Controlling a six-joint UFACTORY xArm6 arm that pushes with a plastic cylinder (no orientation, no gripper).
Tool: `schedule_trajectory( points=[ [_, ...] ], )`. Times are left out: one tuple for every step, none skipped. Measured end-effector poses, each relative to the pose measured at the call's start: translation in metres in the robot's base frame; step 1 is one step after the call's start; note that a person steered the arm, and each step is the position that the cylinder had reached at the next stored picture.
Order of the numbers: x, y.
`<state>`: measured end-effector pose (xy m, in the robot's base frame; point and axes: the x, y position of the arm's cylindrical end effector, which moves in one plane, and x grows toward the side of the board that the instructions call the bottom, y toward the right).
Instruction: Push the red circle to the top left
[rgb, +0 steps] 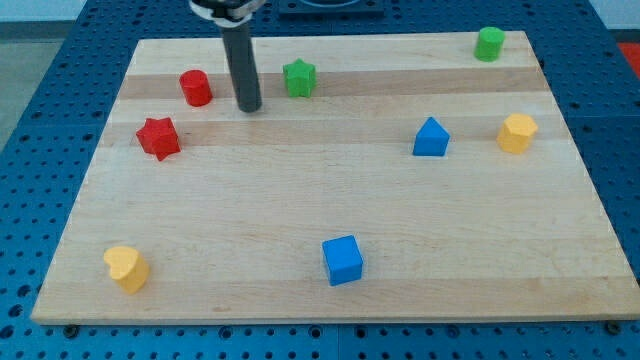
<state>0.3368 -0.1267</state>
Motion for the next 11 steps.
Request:
schedule_trajectory(
  points=[
    [0.0,-0.044],
    [-0.001,-0.075],
    [-0.009,-0.075],
    [-0.022,-0.074],
    [-0.036,-0.074],
    [-0.052,-0.074],
    [-0.068,-0.074],
    [-0.073,-0.071],
    [-0.073,-0.042],
    [-0.074,-0.017],
    [-0.088,-0.014]
  ],
)
